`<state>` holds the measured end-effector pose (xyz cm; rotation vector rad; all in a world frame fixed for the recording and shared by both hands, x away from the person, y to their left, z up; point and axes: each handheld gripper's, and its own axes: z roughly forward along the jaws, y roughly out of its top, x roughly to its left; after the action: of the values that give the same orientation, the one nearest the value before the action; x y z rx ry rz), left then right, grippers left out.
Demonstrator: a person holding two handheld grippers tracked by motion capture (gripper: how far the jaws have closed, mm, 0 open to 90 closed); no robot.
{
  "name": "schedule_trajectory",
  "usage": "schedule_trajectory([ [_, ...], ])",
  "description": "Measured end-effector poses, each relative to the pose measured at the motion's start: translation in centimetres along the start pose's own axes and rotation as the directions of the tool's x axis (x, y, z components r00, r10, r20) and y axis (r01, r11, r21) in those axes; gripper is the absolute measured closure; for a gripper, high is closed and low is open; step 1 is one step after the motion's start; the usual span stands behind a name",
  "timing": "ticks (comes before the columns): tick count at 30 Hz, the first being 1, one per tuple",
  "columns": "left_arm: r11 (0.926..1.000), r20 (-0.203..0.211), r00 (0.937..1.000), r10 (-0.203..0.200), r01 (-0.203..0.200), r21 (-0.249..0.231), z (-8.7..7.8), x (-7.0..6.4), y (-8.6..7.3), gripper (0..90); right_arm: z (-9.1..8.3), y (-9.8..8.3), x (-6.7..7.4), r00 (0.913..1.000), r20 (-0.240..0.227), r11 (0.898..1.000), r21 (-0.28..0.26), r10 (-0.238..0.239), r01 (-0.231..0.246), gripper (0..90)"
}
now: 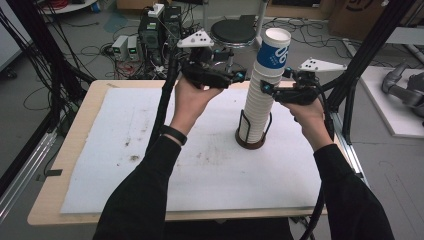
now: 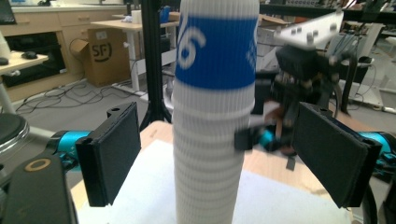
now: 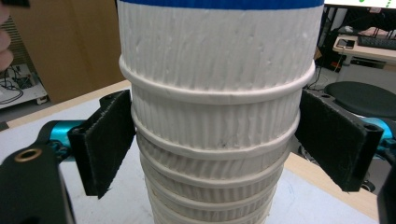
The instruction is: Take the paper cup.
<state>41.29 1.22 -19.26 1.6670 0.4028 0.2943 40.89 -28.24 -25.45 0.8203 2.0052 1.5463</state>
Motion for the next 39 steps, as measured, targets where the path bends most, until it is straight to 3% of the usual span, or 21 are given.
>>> schedule_trajectory([
  [9, 0.9997, 0.017, 0.9999, 0.0, 0.001, -0.023, 2.5, 0.2, 3.1, 15.9, 0.0, 0.0, 0.1, 1.0, 0.003, 1.0, 0.001, -0.003, 0.003, 13.9],
  [17, 0.9996, 0.021, 0.9998, 0.0, 0.0, -0.027, 4.9, 0.4, 4.7, 15.9, 0.0, 0.0, 0.1, 1.0, 0.004, 1.0, 0.001, 0.0, 0.0, 13.9],
  [22, 0.9996, 0.025, 0.9997, 0.002, -0.001, -0.029, 6.3, 0.5, 4.9, 16.2, 0.0, 0.0, 0.1, 1.0, 0.005, 1.0, 0.002, -0.004, 0.004, 13.9],
  [27, 0.9985, 0.046, 0.9987, -0.024, 0.026, -0.048, 7.3, 0.6, 4.8, 18.3, 0.0, 0.0, 0.1, 1.0, 0.005, 1.0, 0.001, -0.005, 0.005, 13.9],
  [33, 0.998, 0.07, 0.9971, -0.03, 0.034, -0.054, 7.7, 0.9, 4.6, 28.5, -0.1, 0.0, 0.1, 1.0, 0.007, 1.0, 0.003, -0.004, 0.004, 13.9],
  [39, 0.9981, 0.066, 0.9976, -0.021, 0.025, -0.056, 7.6, 0.8, 4.8, 30.1, -0.1, 0.0, 0.1, 1.0, 0.008, 1.0, 0.003, -0.005, 0.005, 13.9],
])
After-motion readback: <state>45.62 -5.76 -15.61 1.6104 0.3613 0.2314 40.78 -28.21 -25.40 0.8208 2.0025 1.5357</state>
